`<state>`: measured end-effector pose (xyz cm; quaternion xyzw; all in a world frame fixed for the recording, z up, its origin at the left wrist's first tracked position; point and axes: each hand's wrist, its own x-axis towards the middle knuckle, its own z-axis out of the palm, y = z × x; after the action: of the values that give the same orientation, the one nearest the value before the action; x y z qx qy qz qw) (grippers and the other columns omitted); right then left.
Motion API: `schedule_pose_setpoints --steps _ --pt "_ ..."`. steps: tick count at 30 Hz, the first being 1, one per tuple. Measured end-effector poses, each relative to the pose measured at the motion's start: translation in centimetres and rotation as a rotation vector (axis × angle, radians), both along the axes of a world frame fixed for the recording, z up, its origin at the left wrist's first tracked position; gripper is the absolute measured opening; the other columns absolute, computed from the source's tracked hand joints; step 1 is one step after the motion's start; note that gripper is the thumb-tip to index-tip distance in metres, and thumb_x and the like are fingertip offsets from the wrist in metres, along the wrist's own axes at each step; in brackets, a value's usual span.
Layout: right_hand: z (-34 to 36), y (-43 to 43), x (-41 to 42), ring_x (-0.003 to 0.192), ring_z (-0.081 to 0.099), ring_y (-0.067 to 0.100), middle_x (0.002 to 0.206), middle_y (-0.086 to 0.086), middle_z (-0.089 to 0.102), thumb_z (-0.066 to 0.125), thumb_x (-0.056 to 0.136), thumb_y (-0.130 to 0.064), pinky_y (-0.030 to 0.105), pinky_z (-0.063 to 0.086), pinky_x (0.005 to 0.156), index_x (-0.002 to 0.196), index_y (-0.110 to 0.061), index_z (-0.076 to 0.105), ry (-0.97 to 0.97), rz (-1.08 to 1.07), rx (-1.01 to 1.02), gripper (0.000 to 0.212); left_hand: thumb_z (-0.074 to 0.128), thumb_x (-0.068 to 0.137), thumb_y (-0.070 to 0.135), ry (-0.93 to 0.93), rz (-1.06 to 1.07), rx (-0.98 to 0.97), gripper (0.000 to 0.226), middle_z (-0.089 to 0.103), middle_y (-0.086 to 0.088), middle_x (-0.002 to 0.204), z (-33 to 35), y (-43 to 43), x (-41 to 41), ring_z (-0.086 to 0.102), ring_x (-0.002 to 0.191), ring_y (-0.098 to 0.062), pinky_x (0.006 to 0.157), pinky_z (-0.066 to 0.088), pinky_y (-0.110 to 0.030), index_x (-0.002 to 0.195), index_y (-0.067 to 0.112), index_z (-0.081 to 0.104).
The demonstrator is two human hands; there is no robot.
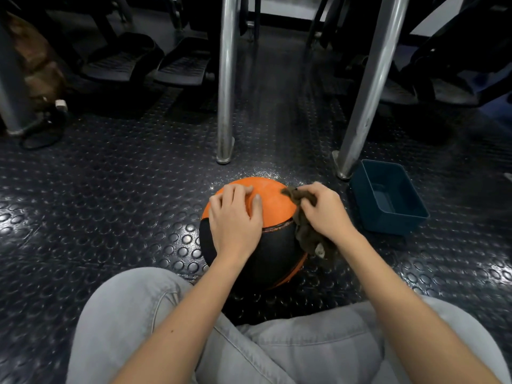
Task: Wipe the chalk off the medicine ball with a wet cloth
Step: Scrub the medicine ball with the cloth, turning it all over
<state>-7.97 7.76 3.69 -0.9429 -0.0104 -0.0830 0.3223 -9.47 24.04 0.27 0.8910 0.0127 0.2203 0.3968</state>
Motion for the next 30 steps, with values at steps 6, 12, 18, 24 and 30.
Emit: schedule_pose_setpoints --steps 6,12,18,24,30 --pt "0.5 2.5 -3.5 0.098 0.057 0.020 0.100 0.000 0.062 0.054 0.086 -0.003 0.035 0.045 0.088 0.110 -0.012 0.067 -0.098 0.111 -0.003 0.029 0.049 0.095 0.033 -0.003 0.043 0.005 0.020 0.055 0.009 0.110 -0.4 0.5 0.1 0.042 0.104 -0.019 0.090 0.033 -0.032 0.104 0.019 0.061" --pt "-0.7 -0.9 0.3 0.106 0.057 0.021 0.108 0.002 0.062 0.050 0.089 -0.003 0.032 0.043 0.090 0.113 -0.015 0.066 0.071 -0.014 -0.052 0.031 0.051 0.096 0.032 -0.036 -0.018 -0.006 0.019 0.055 0.010 0.109 -0.3 0.3 -0.3 0.033 0.099 -0.007 0.087 0.025 -0.024 0.105 0.018 0.062" --pt "0.0 2.2 -2.8 0.094 0.058 0.016 0.095 -0.003 0.063 0.052 0.081 -0.001 0.028 0.044 0.089 0.101 -0.014 0.071 -0.128 0.090 0.068 0.030 0.042 0.090 0.040 -0.024 0.026 -0.015 0.030 0.056 0.010 0.109 -0.4 0.6 0.2 0.040 0.102 -0.014 0.089 0.030 -0.028 0.104 0.020 0.061" --pt "0.0 1.4 -1.3 0.097 0.057 0.024 0.099 0.003 0.061 0.048 0.085 -0.007 0.036 0.047 0.086 0.106 -0.020 0.068 -0.113 0.137 -0.097 0.032 0.045 0.093 0.040 -0.039 -0.011 -0.002 0.029 0.055 0.011 0.106 -0.3 0.5 0.0 0.038 0.099 -0.013 0.087 0.025 -0.023 0.104 0.019 0.062" --pt "-0.3 0.5 0.5 0.107 0.055 0.020 0.109 0.001 0.063 0.050 0.088 -0.003 0.035 0.043 0.094 0.110 -0.016 0.067 0.014 -0.002 -0.021 0.030 0.049 0.093 0.033 -0.044 0.002 0.006 0.022 0.055 0.010 0.107 -0.3 0.3 -0.2 0.039 0.100 -0.013 0.089 0.031 -0.028 0.104 0.019 0.061"
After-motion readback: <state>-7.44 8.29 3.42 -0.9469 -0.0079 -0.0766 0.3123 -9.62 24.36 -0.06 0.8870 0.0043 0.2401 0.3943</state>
